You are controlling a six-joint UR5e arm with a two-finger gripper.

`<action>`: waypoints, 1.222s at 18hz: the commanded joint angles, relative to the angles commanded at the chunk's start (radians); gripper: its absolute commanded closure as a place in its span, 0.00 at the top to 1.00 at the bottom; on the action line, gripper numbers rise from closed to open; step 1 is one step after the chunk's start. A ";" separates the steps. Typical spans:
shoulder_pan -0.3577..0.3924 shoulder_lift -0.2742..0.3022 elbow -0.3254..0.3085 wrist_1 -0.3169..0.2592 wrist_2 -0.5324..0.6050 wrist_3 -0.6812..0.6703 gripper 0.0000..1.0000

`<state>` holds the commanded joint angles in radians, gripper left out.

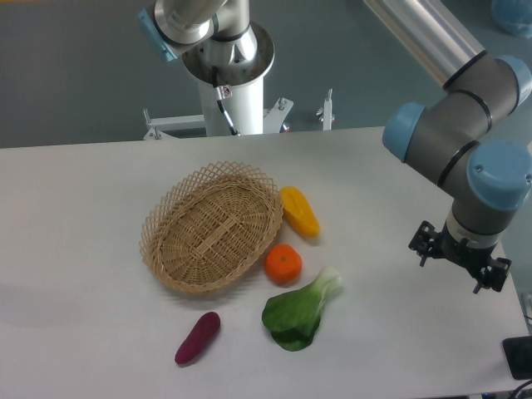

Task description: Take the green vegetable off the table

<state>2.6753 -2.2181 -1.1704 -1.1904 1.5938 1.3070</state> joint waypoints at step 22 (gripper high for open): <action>-0.067 0.035 -0.092 0.083 -0.032 -0.169 1.00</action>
<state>2.6078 -2.1829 -1.2623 -1.1075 1.5617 1.1382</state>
